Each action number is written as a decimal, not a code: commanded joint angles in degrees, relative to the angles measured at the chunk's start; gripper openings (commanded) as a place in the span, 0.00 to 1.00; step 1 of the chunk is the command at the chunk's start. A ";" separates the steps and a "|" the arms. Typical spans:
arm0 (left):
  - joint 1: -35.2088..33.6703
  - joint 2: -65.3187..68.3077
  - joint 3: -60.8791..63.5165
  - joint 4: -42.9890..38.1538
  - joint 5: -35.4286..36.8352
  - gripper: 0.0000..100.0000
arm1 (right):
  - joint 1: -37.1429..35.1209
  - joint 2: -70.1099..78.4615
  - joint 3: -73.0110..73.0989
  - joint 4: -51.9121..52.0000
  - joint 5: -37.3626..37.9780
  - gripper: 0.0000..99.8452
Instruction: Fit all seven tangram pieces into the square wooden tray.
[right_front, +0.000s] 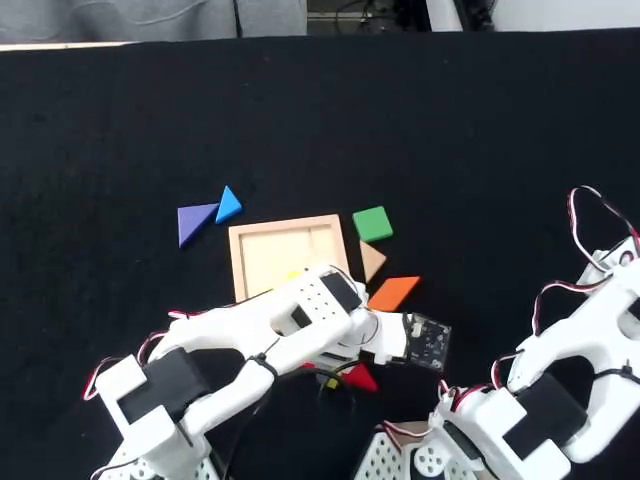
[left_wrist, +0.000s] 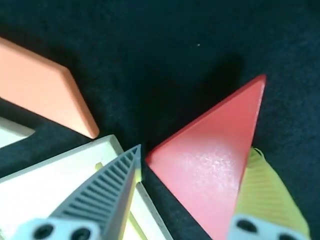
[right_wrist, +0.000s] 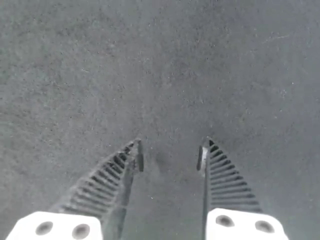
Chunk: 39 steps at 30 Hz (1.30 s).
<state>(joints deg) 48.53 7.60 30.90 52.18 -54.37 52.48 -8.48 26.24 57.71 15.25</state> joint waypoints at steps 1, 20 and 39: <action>-1.01 -0.09 0.48 -0.09 -0.18 0.23 | -0.97 -0.92 -0.48 -1.32 0.53 0.19; -5.76 -20.48 0.92 15.12 -13.10 0.21 | -0.97 -0.92 -0.40 -1.32 0.53 0.19; -0.40 -9.58 3.56 4.04 -4.04 0.32 | -2.11 -0.75 -0.13 -1.14 2.02 0.19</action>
<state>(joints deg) 47.38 -5.05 35.47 57.63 -55.96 51.25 -8.48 26.24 57.36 16.92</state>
